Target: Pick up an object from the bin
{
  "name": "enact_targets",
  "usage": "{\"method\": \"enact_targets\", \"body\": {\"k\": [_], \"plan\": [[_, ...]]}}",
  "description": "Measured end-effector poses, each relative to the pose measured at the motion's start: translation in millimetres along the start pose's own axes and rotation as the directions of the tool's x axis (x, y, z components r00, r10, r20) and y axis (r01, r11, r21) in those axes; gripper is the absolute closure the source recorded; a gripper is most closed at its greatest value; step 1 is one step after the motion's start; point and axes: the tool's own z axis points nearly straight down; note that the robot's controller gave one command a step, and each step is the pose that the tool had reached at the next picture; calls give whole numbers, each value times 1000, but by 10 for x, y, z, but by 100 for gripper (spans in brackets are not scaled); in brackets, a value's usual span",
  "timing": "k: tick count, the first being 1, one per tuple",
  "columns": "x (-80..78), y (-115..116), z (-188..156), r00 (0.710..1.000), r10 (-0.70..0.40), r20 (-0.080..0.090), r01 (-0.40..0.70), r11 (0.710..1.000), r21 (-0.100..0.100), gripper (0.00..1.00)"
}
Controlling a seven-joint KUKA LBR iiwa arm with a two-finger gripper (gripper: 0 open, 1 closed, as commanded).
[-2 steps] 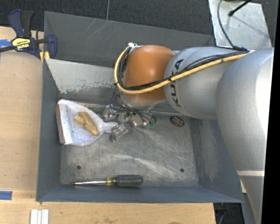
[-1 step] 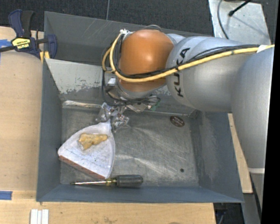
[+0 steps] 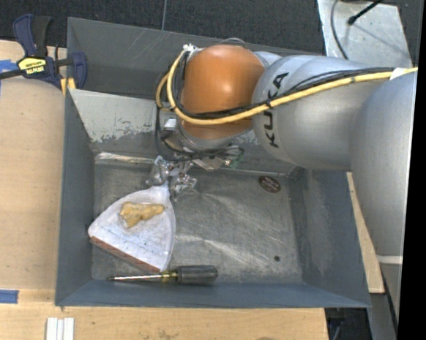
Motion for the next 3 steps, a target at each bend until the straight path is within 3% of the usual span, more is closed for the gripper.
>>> {"method": "enact_targets", "body": {"k": [2,3], "plan": [[2,-1,0,1000,1,-1,-1,1000,-1,100],[29,151,-1238,999,43,0,-43,999,1,100]]}}
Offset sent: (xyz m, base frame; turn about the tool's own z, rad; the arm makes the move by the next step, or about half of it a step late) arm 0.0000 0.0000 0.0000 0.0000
